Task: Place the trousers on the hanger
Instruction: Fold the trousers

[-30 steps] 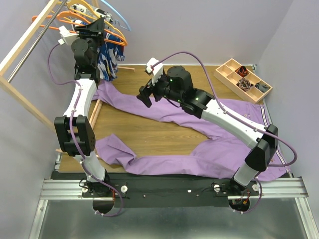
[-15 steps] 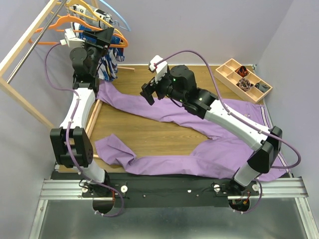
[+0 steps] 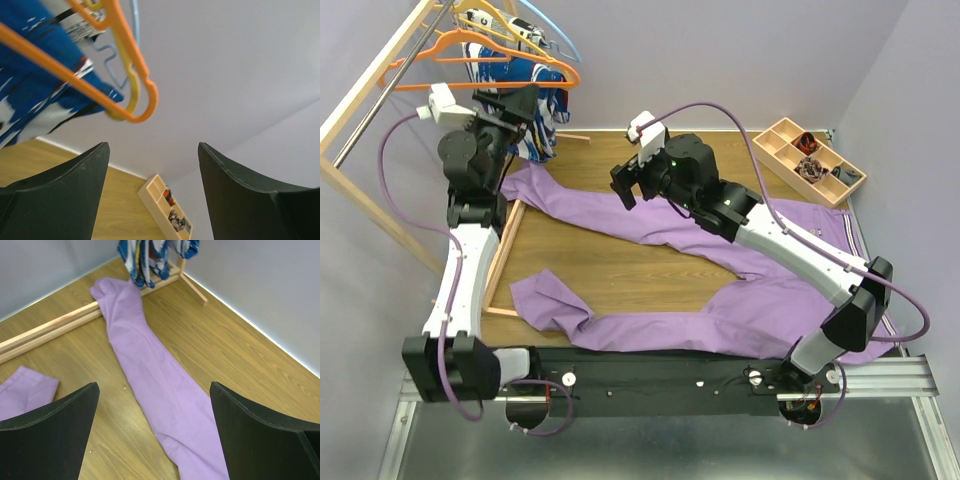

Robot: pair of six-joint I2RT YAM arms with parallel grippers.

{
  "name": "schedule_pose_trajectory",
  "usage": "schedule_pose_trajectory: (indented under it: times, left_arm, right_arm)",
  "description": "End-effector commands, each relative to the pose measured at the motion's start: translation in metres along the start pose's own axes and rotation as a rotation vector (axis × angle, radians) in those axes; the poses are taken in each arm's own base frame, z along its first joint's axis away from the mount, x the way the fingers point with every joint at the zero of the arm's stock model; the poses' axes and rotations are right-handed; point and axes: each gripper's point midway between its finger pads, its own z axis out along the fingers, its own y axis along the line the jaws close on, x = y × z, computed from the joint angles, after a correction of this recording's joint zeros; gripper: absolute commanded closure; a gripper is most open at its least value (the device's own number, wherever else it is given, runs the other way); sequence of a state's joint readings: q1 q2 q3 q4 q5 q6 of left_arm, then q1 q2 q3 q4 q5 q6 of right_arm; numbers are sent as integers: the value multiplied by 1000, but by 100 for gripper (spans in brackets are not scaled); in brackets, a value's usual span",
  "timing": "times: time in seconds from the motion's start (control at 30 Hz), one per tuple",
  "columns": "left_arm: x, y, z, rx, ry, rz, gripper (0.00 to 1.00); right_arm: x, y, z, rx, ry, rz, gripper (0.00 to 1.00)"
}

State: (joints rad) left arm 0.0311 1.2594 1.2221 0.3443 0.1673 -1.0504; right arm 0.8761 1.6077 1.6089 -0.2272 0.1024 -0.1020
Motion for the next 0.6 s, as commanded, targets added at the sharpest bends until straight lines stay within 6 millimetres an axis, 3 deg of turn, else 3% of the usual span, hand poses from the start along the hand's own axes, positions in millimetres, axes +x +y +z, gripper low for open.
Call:
schedule_pose_trajectory:
  times: [0.0,0.07,0.1,0.13,0.2,0.27,0.3,0.33,0.4,0.43,0.5,0.57]
  left_arm:
    - [4,37,-46,-189,-5,89,20]
    - [9,52,-61,-245,8,152,20]
    - [9,56,-73,-284,15,178,20]
    - [11,71,-81,-338,12,205,20]
    - [15,91,-100,-423,15,225,22]
    - [36,124,-113,-492,73,248,24]
    - [51,141,-114,-521,128,249,25]
    - [64,155,-116,-543,176,248,25]
    - [87,180,-111,-573,276,261,25]
    - [88,184,-107,-581,286,269,25]
    - [96,202,-102,-611,329,304,25]
    - [89,203,-90,-599,319,339,25]
  right_arm:
    - [10,-33,-19,176,31,60,0]
    - [24,-49,-22,220,56,92,0]
    - [41,-55,-23,235,90,100,0]
    - [46,-74,-29,278,89,164,0]
    - [66,-88,-33,301,120,221,0]
    - [99,-120,-44,391,164,320,0]
    - [109,-128,-48,417,177,359,0]
    - [134,-145,-55,471,211,427,0]
    - [150,-158,-66,514,224,490,0]
    - [163,-171,-73,563,233,540,0]
    - [197,-177,-83,609,294,595,0]
    - [220,-190,-95,675,325,678,1]
